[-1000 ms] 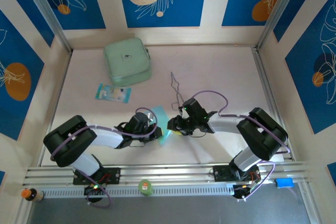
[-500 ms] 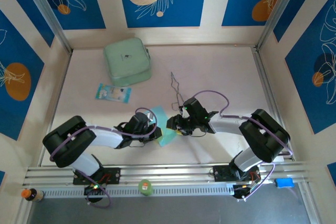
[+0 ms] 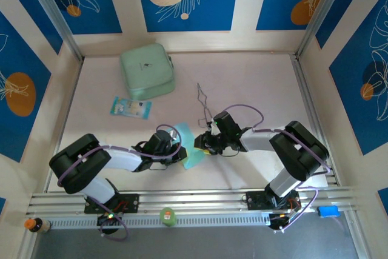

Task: Fold a paper plane with a square sheet of paper (pick it up from the middle)
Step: Turn over the paper at the center of the table.

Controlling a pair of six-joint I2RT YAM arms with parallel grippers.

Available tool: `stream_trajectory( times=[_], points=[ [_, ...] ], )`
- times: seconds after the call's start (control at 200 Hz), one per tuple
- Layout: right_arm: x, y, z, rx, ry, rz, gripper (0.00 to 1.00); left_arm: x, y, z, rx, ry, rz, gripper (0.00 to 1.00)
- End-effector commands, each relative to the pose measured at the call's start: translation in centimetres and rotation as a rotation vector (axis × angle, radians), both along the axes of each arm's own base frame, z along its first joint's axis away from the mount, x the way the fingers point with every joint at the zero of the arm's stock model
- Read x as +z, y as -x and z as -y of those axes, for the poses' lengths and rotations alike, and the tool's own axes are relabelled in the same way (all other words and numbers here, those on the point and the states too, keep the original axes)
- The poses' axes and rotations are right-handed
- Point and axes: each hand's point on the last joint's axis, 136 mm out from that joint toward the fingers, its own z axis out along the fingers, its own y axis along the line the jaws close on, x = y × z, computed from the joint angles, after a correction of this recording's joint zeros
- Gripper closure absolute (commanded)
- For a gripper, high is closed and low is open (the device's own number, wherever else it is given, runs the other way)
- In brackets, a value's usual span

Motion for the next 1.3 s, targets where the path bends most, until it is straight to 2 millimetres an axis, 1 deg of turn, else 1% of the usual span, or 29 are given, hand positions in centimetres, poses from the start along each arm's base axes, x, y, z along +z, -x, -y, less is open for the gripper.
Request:
stream_trajectory(
  times=[0.0, 0.155, 0.205, 0.305, 0.61, 0.695, 0.875, 1.155, 1.295],
  points=[
    [0.8, -0.4, -1.0, 0.053, -0.044, 0.02, 0.61, -0.9, 0.7, -0.8, -0.005, -0.041, -0.008, 0.96],
    [0.9, -0.8, -1.6, 0.075, -0.068, 0.032, 0.64, -0.7, 0.7, -0.7, -0.01, -0.035, -0.004, 0.95],
    [1.0, -0.9, -1.7, 0.08, -0.076, 0.041, 0.67, -0.6, 0.7, -0.7, -0.013, -0.031, -0.002, 0.95],
    [1.1, -1.3, -1.9, 0.082, -0.081, 0.055, 0.68, -0.5, 0.7, -0.7, -0.014, -0.031, 0.002, 0.95],
    [1.0, -2.6, -1.9, 0.081, -0.08, 0.058, 0.67, -0.2, 0.7, -0.9, -0.017, -0.037, 0.01, 0.95],
    [1.2, -2.8, -2.3, 0.105, -0.096, 0.064, 0.67, -0.1, 0.7, -0.9, -0.019, -0.039, 0.012, 0.95],
    [1.0, -3.3, -2.9, 0.133, -0.108, 0.059, 0.68, -0.1, 0.7, -0.8, -0.023, -0.036, 0.012, 0.95],
    [0.8, -3.5, -3.3, 0.162, -0.115, 0.064, 0.79, 0.1, 0.8, -0.7, -0.03, -0.032, 0.015, 0.95],
    [1.0, -3.5, -3.5, 0.181, -0.123, 0.075, 0.81, 0.4, 0.8, -0.8, -0.032, -0.032, 0.022, 0.95]
  ],
)
